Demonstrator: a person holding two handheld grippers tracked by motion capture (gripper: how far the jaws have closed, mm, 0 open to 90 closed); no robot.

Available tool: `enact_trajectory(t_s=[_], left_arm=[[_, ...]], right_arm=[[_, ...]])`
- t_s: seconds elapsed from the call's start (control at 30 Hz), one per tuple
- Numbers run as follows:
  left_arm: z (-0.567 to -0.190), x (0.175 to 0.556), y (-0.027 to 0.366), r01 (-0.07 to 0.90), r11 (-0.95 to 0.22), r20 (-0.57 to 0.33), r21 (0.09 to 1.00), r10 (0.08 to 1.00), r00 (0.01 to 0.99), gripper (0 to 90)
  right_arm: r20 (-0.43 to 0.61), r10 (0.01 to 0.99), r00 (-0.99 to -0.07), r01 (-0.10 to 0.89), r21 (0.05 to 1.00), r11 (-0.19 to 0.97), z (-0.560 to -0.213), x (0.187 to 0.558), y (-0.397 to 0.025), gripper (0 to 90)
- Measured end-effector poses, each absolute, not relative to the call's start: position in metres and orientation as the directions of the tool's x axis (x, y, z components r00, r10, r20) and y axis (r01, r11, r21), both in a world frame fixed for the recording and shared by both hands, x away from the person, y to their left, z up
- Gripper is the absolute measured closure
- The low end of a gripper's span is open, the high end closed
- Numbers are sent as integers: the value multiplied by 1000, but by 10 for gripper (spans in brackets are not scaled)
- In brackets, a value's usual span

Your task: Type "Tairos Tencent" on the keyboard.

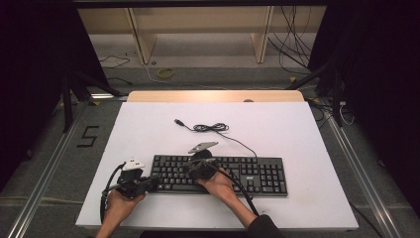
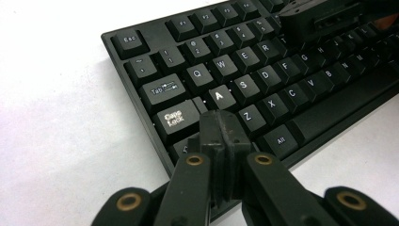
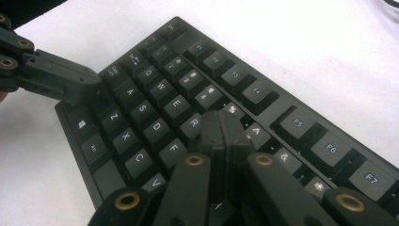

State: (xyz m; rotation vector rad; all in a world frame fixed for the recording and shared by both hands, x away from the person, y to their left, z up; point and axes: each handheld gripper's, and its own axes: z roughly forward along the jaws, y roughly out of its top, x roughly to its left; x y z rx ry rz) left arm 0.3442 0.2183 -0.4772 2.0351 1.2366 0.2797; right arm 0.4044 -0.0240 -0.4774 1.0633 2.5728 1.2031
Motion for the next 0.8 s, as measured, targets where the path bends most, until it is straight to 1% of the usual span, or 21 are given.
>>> enact_trajectory(t_s=[0.37,0.5,0.63,0.7,0.8], left_arm=[[-478,345,216,686,-278,-173,673,842,510,892],[-476,344,216,676,-286,-153,679,846,511,889],[-469,343,218,661,-266,-150,701,852,502,888],[-466,343,219,657,-255,-162,709,848,504,885],[-465,342,219,656,-234,-187,717,843,505,851]], right_arm=[[172,647,-743,553,702,449,-480,404,-22,900],[186,653,-734,566,699,437,-479,404,-23,900],[227,655,-720,579,718,387,-476,403,-27,900],[232,651,-723,572,731,373,-473,401,-28,876],[239,636,-734,560,744,366,-467,397,-31,819]])
